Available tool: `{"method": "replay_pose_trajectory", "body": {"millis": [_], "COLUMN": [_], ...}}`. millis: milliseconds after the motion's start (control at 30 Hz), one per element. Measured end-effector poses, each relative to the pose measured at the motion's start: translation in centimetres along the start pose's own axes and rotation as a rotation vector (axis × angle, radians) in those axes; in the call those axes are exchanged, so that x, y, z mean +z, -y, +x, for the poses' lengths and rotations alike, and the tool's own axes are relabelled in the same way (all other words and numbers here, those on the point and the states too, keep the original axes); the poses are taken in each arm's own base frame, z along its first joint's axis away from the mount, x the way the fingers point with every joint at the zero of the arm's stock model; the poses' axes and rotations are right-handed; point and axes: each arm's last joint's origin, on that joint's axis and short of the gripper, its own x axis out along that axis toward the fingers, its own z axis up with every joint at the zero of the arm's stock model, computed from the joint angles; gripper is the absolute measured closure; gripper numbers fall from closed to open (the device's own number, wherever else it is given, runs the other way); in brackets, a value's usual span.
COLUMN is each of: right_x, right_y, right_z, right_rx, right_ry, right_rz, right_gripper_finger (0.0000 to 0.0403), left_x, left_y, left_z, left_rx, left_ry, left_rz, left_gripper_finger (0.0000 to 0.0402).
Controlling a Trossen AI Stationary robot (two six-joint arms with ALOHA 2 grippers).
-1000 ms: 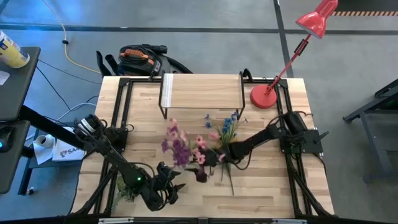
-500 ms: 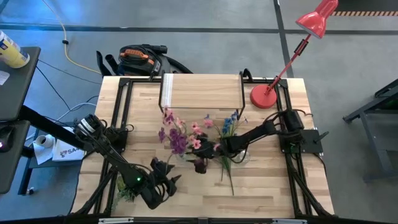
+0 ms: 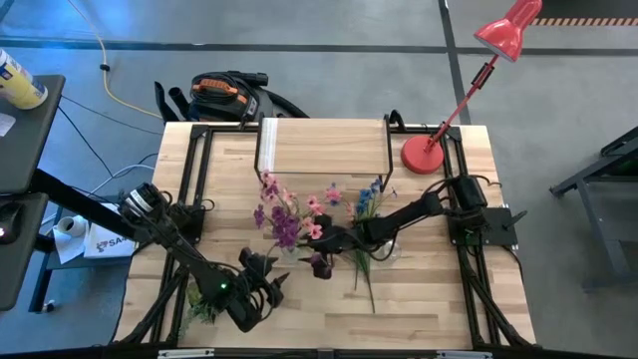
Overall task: Pick and place flowers into a vace then onto a shelf
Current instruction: Put the left transparent vase on the shelf
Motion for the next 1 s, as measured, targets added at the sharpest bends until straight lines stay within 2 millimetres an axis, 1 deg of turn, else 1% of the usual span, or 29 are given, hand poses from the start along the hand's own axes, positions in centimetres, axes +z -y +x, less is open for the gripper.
{"method": "replay_pose_trajectory", "body": {"millis": [100,167,333,567,667,767,933,1000], "right_x": [0.1,0.6,2.4,3.3,2.8,2.1,1.9,1.9], "right_y": [0.0,-0.1,-0.3,-1.1,-1.9,-3.1,-5.6,-6.0], "right_z": [-0.2,-0.7,-3.2,-6.3,-7.0,-7.8,-9.6,-10.2], "right_rx": [0.002,-0.009,-0.063,-0.122,-0.145,-0.176,-0.251,-0.261], "right_ry": [-0.011,-0.015,-0.030,-0.114,-0.166,-0.213,-0.172,-0.177], "right_rz": [0.048,0.068,0.053,0.046,0.036,0.013,-0.042,-0.053], "right_gripper_finger": [0.0102,0.0102,0.0102,0.0102,0.0102,0.0102,0.0102,0.0102], "left_x": [0.3,0.5,0.6,0.6,0.5,0.5,1.4,1.8], "left_y": [-0.1,-0.2,-0.2,-0.5,-0.7,-1.0,-0.8,-0.8], "left_z": [0.4,0.6,0.9,1.0,1.0,1.4,2.5,3.0], "left_rx": [0.016,0.024,0.025,0.052,0.054,0.062,0.068,0.075], "left_ry": [0.004,0.003,-0.010,-0.021,-0.039,-0.086,-0.180,-0.205], "left_rz": [0.021,0.042,0.076,0.108,0.115,0.113,0.084,0.076], "left_gripper_finger": [0.0092,0.0092,0.0092,0.0092,0.0092,0.0092,0.0091,0.0091]}}
